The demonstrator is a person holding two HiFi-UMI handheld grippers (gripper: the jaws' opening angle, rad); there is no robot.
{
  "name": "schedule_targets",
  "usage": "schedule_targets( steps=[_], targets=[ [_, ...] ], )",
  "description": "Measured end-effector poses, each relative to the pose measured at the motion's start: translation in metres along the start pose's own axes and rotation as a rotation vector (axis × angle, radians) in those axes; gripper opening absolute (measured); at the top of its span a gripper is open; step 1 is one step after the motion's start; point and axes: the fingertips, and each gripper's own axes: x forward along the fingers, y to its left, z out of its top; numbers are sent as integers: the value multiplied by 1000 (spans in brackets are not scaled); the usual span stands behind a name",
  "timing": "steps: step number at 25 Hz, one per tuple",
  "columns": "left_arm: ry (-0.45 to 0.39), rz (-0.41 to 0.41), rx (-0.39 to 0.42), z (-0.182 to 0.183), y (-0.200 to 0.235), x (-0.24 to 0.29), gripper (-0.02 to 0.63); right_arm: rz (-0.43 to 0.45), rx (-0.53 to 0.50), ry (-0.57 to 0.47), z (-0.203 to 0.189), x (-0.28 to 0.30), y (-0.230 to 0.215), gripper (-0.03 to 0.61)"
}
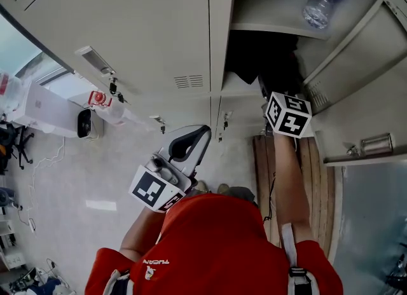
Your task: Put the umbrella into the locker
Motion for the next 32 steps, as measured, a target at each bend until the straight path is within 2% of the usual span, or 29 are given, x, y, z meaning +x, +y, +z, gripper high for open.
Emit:
schedule_targets(
  steps=[12, 14, 20, 25, 27, 30, 32],
  targets=[
    [-7, -27, 10, 4, -8, 1, 5, -3, 39, -93, 7, -63, 0, 331],
    [-14, -32, 13, 6, -9, 1, 5, 31, 35, -135, 13, -82, 10, 330],
    [-48, -54, 43, 20, -13, 6, 5, 214, 36, -303, 47, -133, 49, 330],
    [-72, -83, 70, 33, -20, 13, 5, 334, -7, -346, 66, -164, 79, 325],
    [-83, -96, 80, 38, -24, 14, 5, 369, -22, -369, 71, -177, 89, 300],
    [-94, -115, 89, 43, -33, 13, 5, 405, -36, -391, 72, -194, 102, 160],
    [-94, -124, 94, 44, -38, 10, 5, 438, -47, -385, 67, -202, 112, 104]
  ],
)
